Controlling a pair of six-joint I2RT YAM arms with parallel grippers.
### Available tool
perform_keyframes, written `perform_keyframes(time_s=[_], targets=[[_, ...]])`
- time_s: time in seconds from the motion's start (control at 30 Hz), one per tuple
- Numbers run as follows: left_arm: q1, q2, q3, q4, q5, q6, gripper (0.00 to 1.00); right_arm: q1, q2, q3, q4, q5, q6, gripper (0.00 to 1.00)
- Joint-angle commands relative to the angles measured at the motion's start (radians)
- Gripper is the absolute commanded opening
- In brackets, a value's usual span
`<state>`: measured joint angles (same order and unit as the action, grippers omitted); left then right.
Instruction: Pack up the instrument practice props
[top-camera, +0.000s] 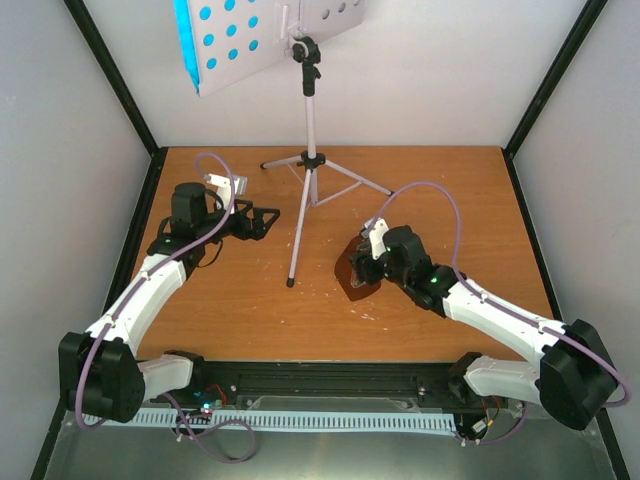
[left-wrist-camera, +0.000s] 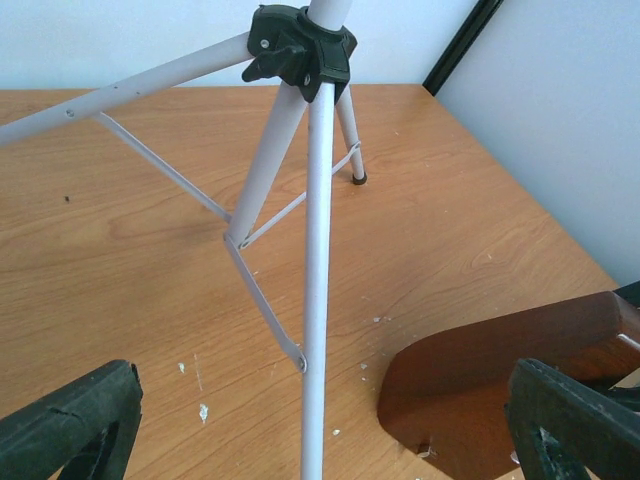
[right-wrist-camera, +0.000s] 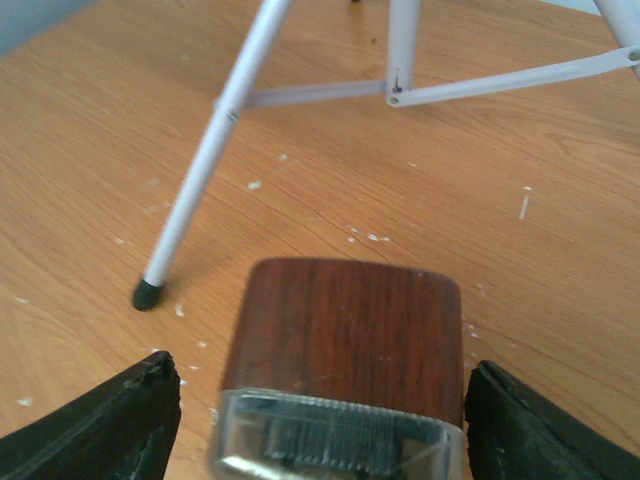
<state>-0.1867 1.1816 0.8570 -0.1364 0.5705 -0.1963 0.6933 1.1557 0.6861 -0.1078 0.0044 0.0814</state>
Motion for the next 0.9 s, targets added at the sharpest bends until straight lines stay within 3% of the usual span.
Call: perform_keyframes(time_s=[0.0, 0.2, 0.3, 0.53, 0.67, 0.77, 0.87], targets=[[0.000, -0.020, 0.007, -0.005, -0.010, 0.005, 0.99, 0.018, 0.011, 0.007, 0.066, 0.091, -0.004, 0.67], [0.000, -0.017, 0.014, -0.016, -0.039, 0.022, 1.00, 0.016, 0.011, -0.021, 0.096, 0.268, 0.071, 0.54], [0.000, -0.022, 0.014, -0.043, -0.066, 0.027, 0.99, -0.013, 0.007, -0.015, 0.063, 0.353, 0.096, 0.52], [0.000, 0.032, -0.001, 0.145, 0.088, -0.159, 0.99, -0.197, 0.021, -0.030, 0.081, 0.330, 0.130, 0.52], [0.000, 0.142, 0.028, 0.272, 0.172, -0.254, 0.96, -0.246, 0.022, -0.007, 0.061, 0.274, 0.128, 0.64], [-0.001, 0.245, 0.074, 0.342, 0.275, -0.264, 0.92, -0.254, -0.023, 0.018, 0.028, 0.196, 0.113, 0.90], [-0.007, 0.344, 0.140, 0.345, 0.320, -0.248, 0.88, -0.260, -0.094, 0.038, -0.013, 0.161, 0.118, 0.99]])
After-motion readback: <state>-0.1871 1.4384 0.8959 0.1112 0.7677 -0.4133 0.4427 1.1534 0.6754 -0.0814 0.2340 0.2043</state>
